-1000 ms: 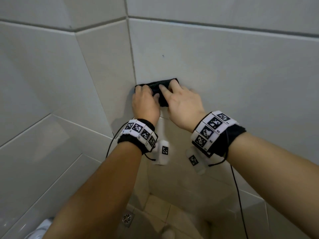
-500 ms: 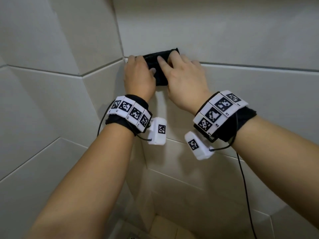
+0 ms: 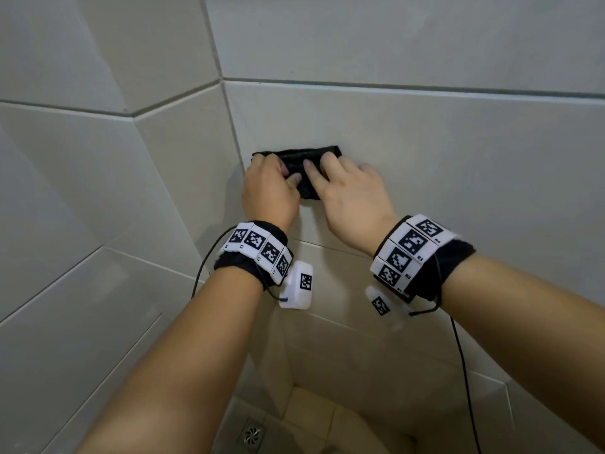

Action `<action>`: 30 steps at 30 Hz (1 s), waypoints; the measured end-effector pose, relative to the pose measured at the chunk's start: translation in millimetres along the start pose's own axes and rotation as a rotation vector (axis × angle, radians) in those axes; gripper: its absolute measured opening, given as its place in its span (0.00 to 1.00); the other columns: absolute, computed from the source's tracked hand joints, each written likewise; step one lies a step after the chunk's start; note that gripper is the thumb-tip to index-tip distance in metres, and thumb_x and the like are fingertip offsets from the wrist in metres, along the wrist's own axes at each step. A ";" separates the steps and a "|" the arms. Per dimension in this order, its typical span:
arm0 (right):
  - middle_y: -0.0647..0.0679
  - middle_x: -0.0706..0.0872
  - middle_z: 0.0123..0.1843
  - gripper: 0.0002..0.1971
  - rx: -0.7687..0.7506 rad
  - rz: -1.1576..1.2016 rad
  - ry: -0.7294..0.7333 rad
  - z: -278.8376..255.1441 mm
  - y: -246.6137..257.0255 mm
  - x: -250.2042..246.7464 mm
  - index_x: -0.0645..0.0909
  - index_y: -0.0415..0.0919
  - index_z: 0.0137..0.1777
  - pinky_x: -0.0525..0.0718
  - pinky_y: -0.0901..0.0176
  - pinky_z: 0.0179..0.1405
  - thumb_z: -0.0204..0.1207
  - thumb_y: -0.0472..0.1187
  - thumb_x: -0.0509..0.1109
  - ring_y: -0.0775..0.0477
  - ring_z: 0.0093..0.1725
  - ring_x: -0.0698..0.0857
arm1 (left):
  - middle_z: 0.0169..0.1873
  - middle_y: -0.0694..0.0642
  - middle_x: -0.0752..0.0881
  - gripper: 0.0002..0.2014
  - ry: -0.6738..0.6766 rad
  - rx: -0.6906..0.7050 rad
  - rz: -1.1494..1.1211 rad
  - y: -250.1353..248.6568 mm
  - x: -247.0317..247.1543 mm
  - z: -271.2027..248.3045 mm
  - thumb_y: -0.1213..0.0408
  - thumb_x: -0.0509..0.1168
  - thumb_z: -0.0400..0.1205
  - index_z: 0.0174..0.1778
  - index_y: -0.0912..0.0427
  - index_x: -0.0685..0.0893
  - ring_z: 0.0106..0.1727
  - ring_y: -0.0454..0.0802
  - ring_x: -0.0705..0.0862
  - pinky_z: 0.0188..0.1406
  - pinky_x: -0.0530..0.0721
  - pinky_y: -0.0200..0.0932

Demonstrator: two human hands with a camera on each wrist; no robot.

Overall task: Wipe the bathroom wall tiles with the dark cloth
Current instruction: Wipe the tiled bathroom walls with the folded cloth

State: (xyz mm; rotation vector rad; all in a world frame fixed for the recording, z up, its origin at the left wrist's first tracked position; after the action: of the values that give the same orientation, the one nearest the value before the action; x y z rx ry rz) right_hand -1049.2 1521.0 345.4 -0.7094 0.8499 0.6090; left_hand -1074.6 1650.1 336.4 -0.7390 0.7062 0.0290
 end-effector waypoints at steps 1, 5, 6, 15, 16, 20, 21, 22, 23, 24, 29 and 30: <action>0.42 0.78 0.61 0.34 -0.004 -0.006 0.022 -0.9 0.6 2.1 0.71 0.40 0.79 0.73 0.51 0.40 0.69 0.41 0.55 0.40 0.55 0.80 | 0.52 0.57 0.81 0.11 0.006 -0.008 -0.005 3.6 3.1 -1.8 0.60 0.73 0.79 0.41 0.53 0.75 0.53 0.57 0.81 0.45 0.74 0.46; 0.41 0.76 0.63 0.34 -0.033 -0.003 0.081 -5.1 7.0 13.6 0.67 0.40 0.81 0.72 0.50 0.43 0.72 0.41 0.56 0.39 0.57 0.78 | 0.51 0.56 0.81 0.11 0.045 -0.065 -0.029 20.0 17.1 -14.4 0.59 0.73 0.80 0.41 0.54 0.76 0.51 0.56 0.81 0.44 0.72 0.44; 0.42 0.77 0.63 0.33 -0.035 -0.008 0.082 -6.8 8.4 16.7 0.68 0.40 0.81 0.72 0.50 0.43 0.72 0.41 0.55 0.39 0.56 0.79 | 0.50 0.56 0.81 0.11 0.054 -0.077 -0.037 23.2 20.3 -17.1 0.60 0.73 0.80 0.41 0.54 0.76 0.51 0.56 0.81 0.44 0.71 0.43; 0.44 0.79 0.54 0.32 -0.036 -0.031 -0.019 -3.9 8.5 8.9 0.76 0.42 0.76 0.70 0.51 0.43 0.68 0.42 0.64 0.41 0.48 0.81 | 0.48 0.56 0.77 0.10 0.080 -0.061 -0.074 20.3 16.8 -10.2 0.62 0.73 0.80 0.40 0.58 0.78 0.52 0.57 0.79 0.43 0.66 0.38; 0.44 0.79 0.54 0.32 -0.027 -0.033 -0.023 0.1 6.8 3.4 0.75 0.42 0.77 0.70 0.50 0.44 0.69 0.42 0.65 0.41 0.49 0.81 | 0.48 0.56 0.77 0.09 0.067 -0.051 -0.082 16.6 11.2 -5.9 0.63 0.73 0.80 0.41 0.58 0.79 0.52 0.57 0.79 0.43 0.64 0.37; 0.42 0.78 0.59 0.32 0.009 -0.015 -0.052 20.2 -2.1 -25.4 0.70 0.42 0.80 0.70 0.48 0.48 0.72 0.42 0.62 0.39 0.55 0.79 | 0.49 0.57 0.77 0.08 -0.010 0.000 -0.095 -3.2 -18.1 17.9 0.64 0.73 0.80 0.43 0.61 0.81 0.52 0.56 0.78 0.44 0.64 0.37; 0.41 0.78 0.60 0.32 0.016 -0.010 -0.063 24.9 -4.4 -33.3 0.70 0.41 0.80 0.70 0.47 0.48 0.73 0.42 0.62 0.38 0.56 0.79 | 0.49 0.57 0.78 0.07 -0.026 0.011 -0.096 -8.5 -24.6 23.5 0.63 0.72 0.80 0.44 0.61 0.81 0.52 0.56 0.78 0.44 0.64 0.37; 0.41 0.77 0.61 0.32 0.021 -0.007 -0.072 29.2 -6.7 -40.2 0.69 0.41 0.80 0.70 0.47 0.48 0.73 0.42 0.62 0.38 0.57 0.78 | 0.50 0.58 0.79 0.07 -0.042 0.024 -0.094 -13.6 -30.6 28.7 0.63 0.72 0.80 0.44 0.61 0.81 0.53 0.56 0.78 0.45 0.64 0.37; 0.41 0.77 0.61 0.33 0.025 -0.005 -0.082 33.2 -8.8 -46.1 0.69 0.41 0.81 0.70 0.46 0.48 0.73 0.42 0.63 0.38 0.57 0.78 | 0.51 0.59 0.80 0.07 -0.058 0.037 -0.095 -18.7 -36.3 33.6 0.63 0.72 0.80 0.45 0.62 0.81 0.54 0.56 0.78 0.46 0.65 0.38; 0.40 0.77 0.61 0.33 0.029 -0.002 -0.096 36.7 -11.1 -52.1 0.69 0.41 0.80 0.69 0.47 0.47 0.72 0.41 0.64 0.37 0.57 0.78 | 0.52 0.60 0.80 0.07 -0.073 0.048 -0.097 -23.3 -41.8 38.4 0.63 0.72 0.80 0.45 0.61 0.81 0.54 0.56 0.78 0.46 0.65 0.38; 0.40 0.78 0.61 0.34 0.046 0.002 -0.174 49.6 -21.3 -78.0 0.70 0.40 0.80 0.70 0.47 0.48 0.71 0.41 0.65 0.37 0.57 0.79 | 0.52 0.59 0.81 0.07 -0.117 0.085 -0.093 -44.3 -64.5 57.5 0.63 0.73 0.80 0.44 0.62 0.82 0.53 0.54 0.77 0.45 0.63 0.37; 0.40 0.78 0.61 0.34 0.050 0.003 -0.189 51.9 -22.9 -82.3 0.70 0.40 0.80 0.70 0.47 0.47 0.71 0.41 0.65 0.37 0.57 0.79 | 0.51 0.58 0.80 0.07 -0.122 0.094 -0.089 -47.8 -69.0 61.5 0.63 0.72 0.80 0.44 0.62 0.82 0.51 0.52 0.76 0.44 0.63 0.36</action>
State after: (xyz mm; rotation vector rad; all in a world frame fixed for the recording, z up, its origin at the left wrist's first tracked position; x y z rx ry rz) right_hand -1052.2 1530.3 444.9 -0.5949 0.6884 0.6447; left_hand -1079.6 1667.5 438.9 -0.6721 0.5546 -0.0398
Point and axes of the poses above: each hand's wrist, its own z-axis towards the middle knuckle, its own x-axis out of the palm, y = z × x, the point moved 9 cm from there along z, towards the middle knuckle
